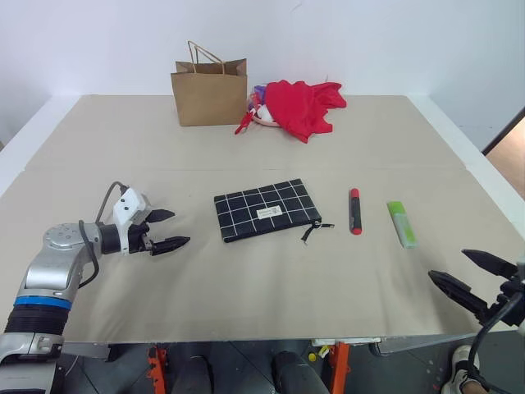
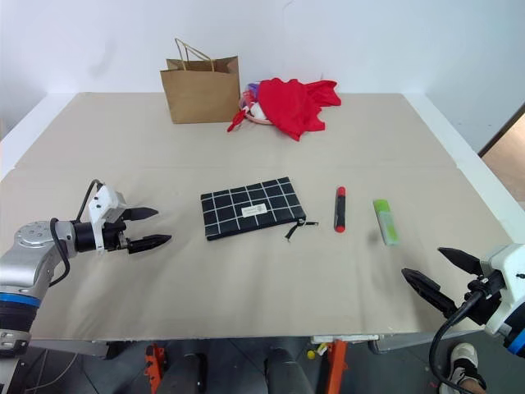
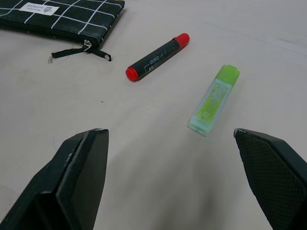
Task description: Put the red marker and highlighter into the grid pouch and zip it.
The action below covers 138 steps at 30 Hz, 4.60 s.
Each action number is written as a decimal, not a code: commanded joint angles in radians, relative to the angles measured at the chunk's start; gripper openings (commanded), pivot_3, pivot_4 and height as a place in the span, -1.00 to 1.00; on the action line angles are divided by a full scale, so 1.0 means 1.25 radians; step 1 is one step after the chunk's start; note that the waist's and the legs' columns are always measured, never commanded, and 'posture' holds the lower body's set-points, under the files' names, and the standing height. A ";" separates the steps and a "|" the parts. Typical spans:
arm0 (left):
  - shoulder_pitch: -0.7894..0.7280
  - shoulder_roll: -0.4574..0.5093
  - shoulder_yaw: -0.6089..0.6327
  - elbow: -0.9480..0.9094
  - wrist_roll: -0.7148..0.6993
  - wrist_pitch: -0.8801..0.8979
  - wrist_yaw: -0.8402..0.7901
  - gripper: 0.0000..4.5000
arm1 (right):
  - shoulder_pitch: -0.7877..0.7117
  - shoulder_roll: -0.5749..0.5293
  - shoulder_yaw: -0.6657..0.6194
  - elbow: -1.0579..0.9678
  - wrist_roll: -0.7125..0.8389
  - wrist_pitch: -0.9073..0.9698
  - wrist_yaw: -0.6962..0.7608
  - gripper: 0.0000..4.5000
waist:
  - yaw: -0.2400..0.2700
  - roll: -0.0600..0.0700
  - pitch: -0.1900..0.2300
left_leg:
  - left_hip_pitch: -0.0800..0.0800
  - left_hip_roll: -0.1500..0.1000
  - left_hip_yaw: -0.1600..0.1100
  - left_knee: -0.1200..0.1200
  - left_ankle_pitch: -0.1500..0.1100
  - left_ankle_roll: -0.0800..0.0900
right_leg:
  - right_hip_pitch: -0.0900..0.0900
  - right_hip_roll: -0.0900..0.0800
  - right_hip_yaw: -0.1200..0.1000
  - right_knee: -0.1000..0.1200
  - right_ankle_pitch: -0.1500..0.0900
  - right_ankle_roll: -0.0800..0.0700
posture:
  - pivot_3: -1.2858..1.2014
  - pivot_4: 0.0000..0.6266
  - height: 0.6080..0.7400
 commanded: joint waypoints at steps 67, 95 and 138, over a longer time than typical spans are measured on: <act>0.028 -0.062 -0.114 -0.110 0.112 -0.361 0.044 1.00 | -0.753 0.406 0.661 0.462 -0.309 -0.074 -0.328 -0.97 | -0.019 0.002 0.001 | -0.003 -0.001 -0.014 -0.001 0.006 0.007 | 0.000 0.001 -0.012 0.003 0.005 0.001 | 0.03 -0.52 1.00; -0.292 -0.176 -0.251 0.452 0.304 -0.772 -0.005 0.46 | -0.738 0.391 0.643 0.378 -0.303 -0.047 -0.352 -1.00 | -0.017 0.003 0.001 | -0.006 -0.001 -0.021 -0.002 0.006 0.007 | 0.000 0.002 -0.017 0.004 0.004 0.000 | 0.03 -0.52 1.00; -0.176 -0.134 -0.127 -0.025 -0.045 -0.083 -0.187 -1.00 | -0.192 0.228 0.486 -0.172 -0.295 -0.252 -0.285 0.98 | -0.009 0.004 0.002 | -0.002 -0.002 -0.024 -0.001 0.010 0.006 | 0.002 0.002 -0.019 0.014 -0.003 -0.007 | 0.03 -0.52 1.00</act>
